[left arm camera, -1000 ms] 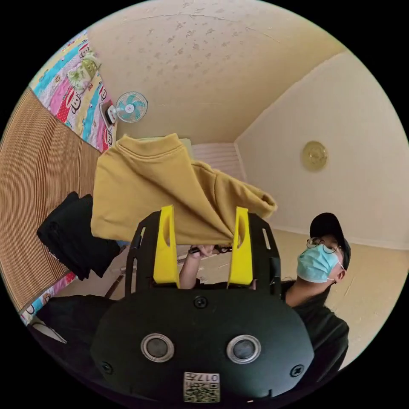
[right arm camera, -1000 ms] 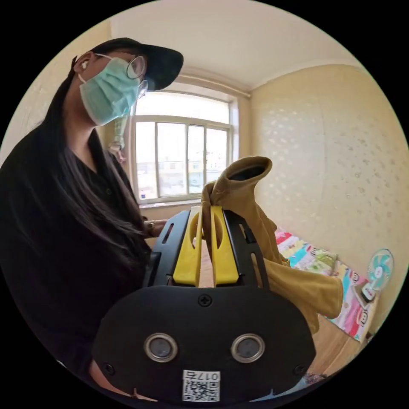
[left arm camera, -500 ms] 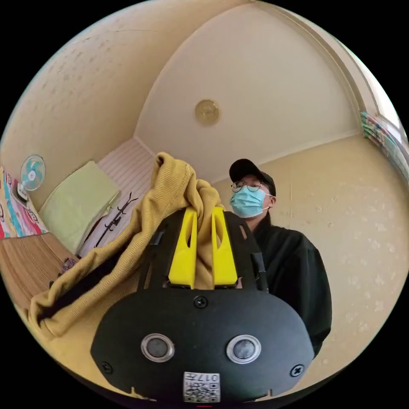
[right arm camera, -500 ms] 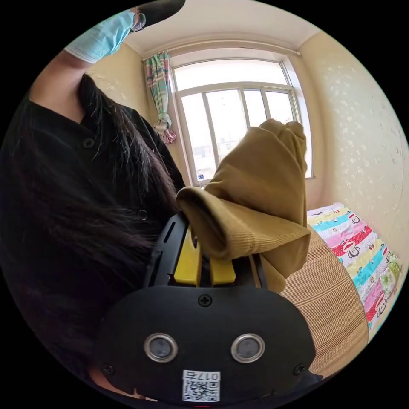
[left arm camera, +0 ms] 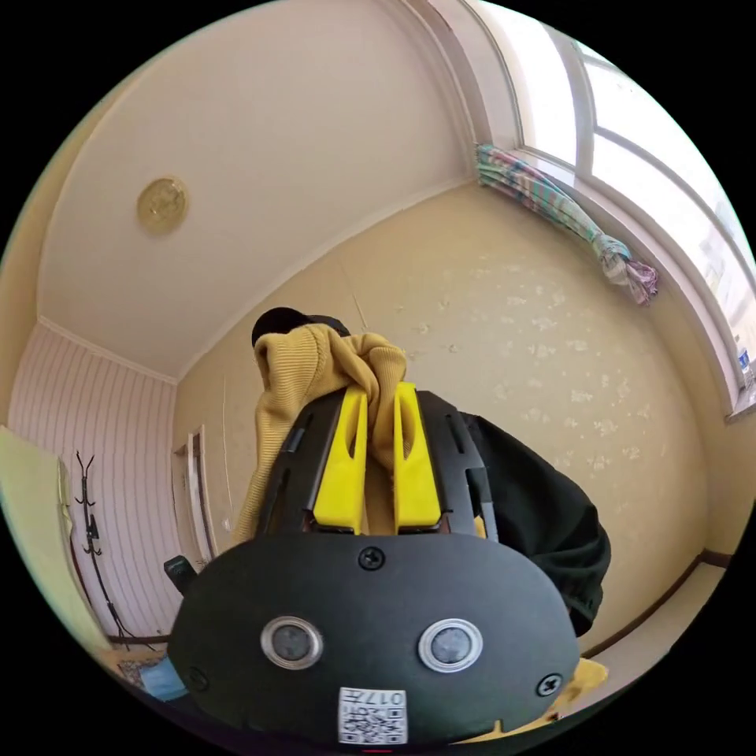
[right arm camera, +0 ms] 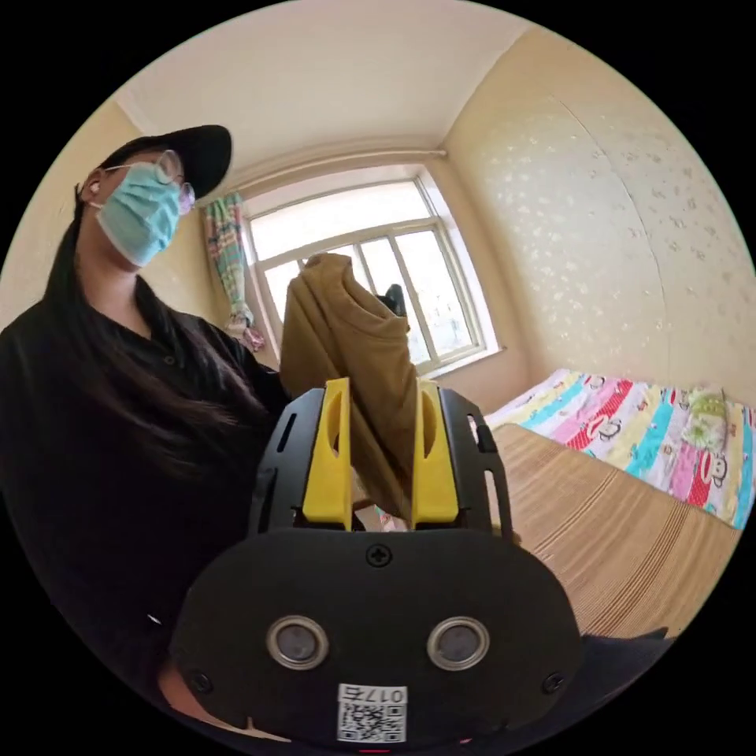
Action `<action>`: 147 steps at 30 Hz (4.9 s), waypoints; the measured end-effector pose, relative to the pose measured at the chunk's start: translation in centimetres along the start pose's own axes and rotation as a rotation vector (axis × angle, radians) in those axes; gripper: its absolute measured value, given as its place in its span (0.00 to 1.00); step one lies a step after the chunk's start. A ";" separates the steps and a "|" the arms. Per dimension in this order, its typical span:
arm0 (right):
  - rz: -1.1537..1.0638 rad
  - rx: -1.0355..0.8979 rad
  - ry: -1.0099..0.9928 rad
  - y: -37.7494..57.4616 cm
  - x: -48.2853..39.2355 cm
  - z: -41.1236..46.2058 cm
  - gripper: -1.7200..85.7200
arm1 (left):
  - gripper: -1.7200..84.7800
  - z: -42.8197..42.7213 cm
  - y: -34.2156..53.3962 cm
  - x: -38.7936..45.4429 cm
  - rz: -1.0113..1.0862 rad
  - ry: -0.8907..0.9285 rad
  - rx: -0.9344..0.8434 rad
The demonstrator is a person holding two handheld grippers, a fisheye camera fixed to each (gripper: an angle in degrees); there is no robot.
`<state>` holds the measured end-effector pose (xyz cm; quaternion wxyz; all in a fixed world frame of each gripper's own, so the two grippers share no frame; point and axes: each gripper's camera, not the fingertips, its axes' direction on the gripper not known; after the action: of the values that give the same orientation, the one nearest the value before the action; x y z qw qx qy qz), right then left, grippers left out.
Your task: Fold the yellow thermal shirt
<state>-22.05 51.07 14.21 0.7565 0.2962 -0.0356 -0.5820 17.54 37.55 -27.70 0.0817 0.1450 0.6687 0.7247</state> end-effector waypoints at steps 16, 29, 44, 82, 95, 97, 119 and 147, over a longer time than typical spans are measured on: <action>-0.074 0.307 0.642 -4.2 -7.1 -2.7 0.03 | 0.09 1.8 2.9 5.8 -0.137 -0.433 -0.044; -0.408 0.718 0.828 -8.1 -19.4 -1.1 0.02 | 0.18 2.2 9.7 1.3 -0.715 -1.287 -0.452; -0.490 0.782 1.083 -9.9 -21.8 1.9 0.02 | 0.23 10.6 16.1 -10.0 -0.768 -1.480 -0.487; -0.238 0.259 0.661 -15.6 6.9 -0.2 0.02 | 0.03 3.6 -10.4 9.6 -0.638 -1.720 -0.403; 0.471 -0.316 0.741 -8.1 56.2 28.7 0.05 | 0.13 -37.5 10.8 8.4 -1.373 -1.997 -0.324; 0.513 -0.446 0.674 -2.5 56.9 32.8 0.05 | 0.14 -36.8 16.1 9.8 -1.450 -1.929 -0.325; 1.156 -0.720 0.506 18.8 56.8 25.9 0.05 | 0.20 -29.6 26.4 38.5 -1.955 -2.259 0.602; 0.131 -0.190 0.645 -15.0 63.2 23.9 0.09 | 0.20 -33.4 -1.7 34.7 -1.084 -1.823 0.609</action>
<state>-24.24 -17.86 8.13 0.7887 0.3902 0.2411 -0.4094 -26.05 16.95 -28.01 0.8121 0.3267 0.4832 0.0191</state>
